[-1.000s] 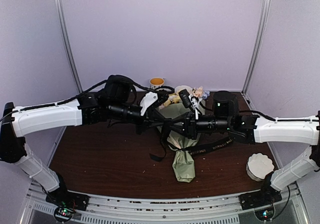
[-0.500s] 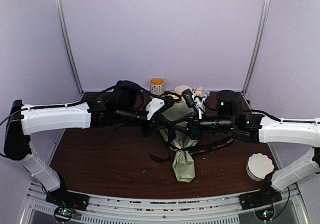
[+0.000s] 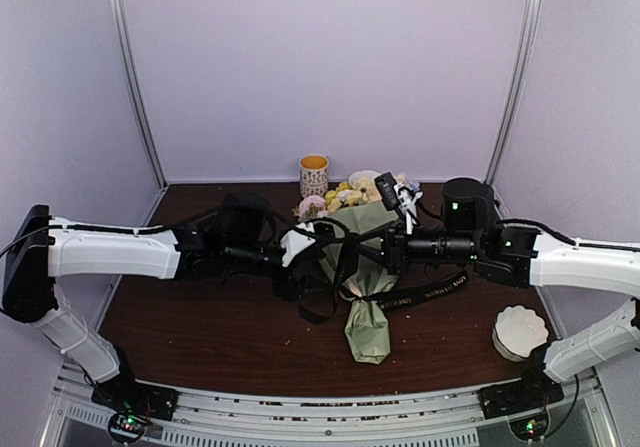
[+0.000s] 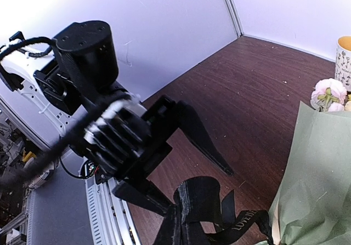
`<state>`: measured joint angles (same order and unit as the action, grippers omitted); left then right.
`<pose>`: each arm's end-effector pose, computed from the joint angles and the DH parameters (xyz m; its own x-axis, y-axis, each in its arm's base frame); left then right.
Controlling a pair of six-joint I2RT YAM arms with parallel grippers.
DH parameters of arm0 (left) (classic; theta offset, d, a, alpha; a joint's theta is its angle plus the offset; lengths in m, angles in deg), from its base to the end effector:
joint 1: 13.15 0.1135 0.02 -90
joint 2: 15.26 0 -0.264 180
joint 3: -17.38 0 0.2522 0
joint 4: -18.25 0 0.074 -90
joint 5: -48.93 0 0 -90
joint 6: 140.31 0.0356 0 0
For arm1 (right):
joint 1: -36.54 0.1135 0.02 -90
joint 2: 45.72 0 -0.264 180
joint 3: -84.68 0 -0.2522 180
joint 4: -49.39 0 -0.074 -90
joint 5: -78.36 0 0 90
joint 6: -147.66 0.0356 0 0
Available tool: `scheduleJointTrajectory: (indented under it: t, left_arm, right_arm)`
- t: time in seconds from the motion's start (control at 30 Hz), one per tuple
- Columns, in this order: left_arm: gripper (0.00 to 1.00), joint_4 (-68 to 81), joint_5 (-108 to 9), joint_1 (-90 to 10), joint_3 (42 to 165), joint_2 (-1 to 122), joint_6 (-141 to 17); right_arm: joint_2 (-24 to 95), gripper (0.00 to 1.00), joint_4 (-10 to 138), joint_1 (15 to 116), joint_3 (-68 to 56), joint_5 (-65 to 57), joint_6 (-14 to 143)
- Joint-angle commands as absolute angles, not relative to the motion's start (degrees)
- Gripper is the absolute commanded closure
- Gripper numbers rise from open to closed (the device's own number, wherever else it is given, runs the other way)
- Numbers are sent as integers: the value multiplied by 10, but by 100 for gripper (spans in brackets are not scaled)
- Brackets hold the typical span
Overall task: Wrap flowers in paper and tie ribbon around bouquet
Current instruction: Adjust the right side of the half-tied ribbon.
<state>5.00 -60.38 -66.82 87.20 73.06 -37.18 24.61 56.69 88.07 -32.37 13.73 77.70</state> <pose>0.1937 -0.2832 0.2407 -0.0930 0.4884 -0.8676 0.9735 0.2276 0.0237 0.1647 0.2318 0.3028 -0.4789 -0.1050 -0.8716 -0.8528 0.2912 0.4335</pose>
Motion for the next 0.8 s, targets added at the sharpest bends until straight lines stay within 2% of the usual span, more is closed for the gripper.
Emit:
scheduleJointTrajectory:
  t: [0.0,0.2,0.37,0.43,0.53,0.57,0.63,0.77]
  left_arm:
    - [28,185,-682,-668,873,710,-377]
    - [28,251,-718,-670,902,767,-435]
    - [37,256,-734,-674,929,790,-455]
    - [55,264,-734,-675,927,791,-455]
    - [96,262,-720,-675,924,790,-456]
    - [100,265,-719,-675,922,790,-456]
    - [100,272,-718,-675,917,790,-462]
    - [100,265,-689,-675,915,798,-464]
  right_arm:
    - [232,100,568,883,-323,116,790]
    - [228,100,568,882,-325,112,791]
    - [225,100,571,883,-325,107,790]
    - [225,100,572,882,-325,107,789]
    - [223,100,581,883,-324,102,785]
    - [222,100,585,882,-323,96,785]
    - [220,100,604,880,-319,80,785]
    - [203,72,682,872,-311,-9,789]
